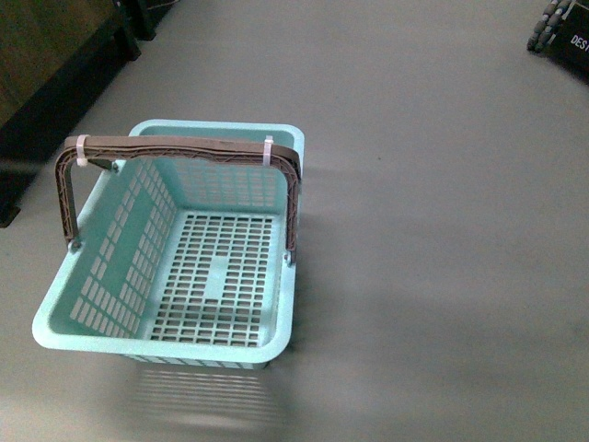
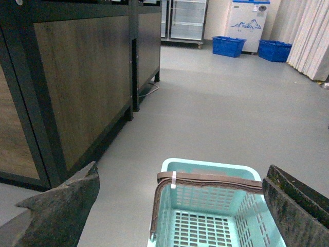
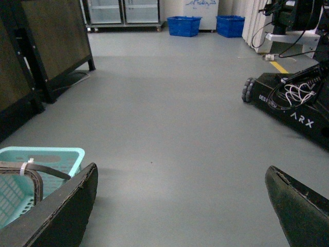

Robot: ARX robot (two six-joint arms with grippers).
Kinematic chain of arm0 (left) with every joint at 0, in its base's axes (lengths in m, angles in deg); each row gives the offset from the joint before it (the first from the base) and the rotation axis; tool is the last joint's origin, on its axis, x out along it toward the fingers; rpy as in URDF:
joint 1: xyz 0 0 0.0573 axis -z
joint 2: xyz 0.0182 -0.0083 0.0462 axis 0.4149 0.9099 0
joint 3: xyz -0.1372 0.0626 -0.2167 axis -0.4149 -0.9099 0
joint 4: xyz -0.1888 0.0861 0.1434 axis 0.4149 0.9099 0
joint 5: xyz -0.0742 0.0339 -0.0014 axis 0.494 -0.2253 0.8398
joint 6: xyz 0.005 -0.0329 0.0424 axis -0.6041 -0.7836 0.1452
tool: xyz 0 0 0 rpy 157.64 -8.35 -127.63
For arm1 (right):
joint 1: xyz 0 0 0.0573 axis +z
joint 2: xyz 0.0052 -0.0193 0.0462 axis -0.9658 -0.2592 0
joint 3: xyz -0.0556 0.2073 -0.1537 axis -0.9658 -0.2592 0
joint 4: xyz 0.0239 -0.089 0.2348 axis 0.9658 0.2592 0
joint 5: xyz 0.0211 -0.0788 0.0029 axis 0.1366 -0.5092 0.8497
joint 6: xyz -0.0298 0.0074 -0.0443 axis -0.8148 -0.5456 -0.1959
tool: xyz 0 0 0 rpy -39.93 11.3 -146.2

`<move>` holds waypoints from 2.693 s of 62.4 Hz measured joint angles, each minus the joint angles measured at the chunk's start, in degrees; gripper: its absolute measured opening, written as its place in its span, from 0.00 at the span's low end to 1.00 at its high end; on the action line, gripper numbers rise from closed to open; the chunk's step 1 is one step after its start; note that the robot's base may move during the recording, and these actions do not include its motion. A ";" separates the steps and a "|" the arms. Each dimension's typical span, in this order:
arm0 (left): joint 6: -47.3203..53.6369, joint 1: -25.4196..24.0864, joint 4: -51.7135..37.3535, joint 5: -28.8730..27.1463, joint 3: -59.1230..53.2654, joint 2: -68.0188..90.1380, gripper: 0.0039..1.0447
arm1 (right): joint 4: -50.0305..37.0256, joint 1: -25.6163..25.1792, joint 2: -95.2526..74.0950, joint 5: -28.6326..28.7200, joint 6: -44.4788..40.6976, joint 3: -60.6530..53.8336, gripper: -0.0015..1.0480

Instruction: Pick mango and avocado into basket

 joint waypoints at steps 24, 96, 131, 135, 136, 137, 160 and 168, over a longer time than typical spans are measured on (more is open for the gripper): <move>0.00 0.00 0.00 0.00 0.00 0.00 0.92 | 0.00 0.00 0.00 0.00 0.00 0.00 0.92; -75.63 5.57 -20.46 0.94 43.47 105.42 0.92 | 0.00 0.00 0.00 0.00 0.02 0.00 0.92; -81.74 12.48 -14.60 -2.62 66.36 127.88 0.92 | 0.00 0.00 0.00 0.00 0.02 0.00 0.92; -81.79 12.57 -13.73 -2.64 68.48 129.66 0.92 | 0.00 0.00 0.00 0.02 0.00 0.00 0.92; -81.79 12.57 -13.57 -2.64 68.81 129.92 0.92 | 0.00 0.00 0.00 0.02 0.00 0.00 0.92; -81.79 12.59 -13.51 -2.64 69.11 130.20 0.92 | 0.00 0.00 0.00 0.02 0.00 0.00 0.92; -81.88 12.66 -11.02 -3.02 72.32 133.44 0.47 | 0.00 0.00 0.00 0.02 0.00 0.00 0.92; -82.99 12.70 -10.99 -2.73 72.39 133.66 0.27 | 0.00 0.00 0.00 0.00 0.02 0.00 0.92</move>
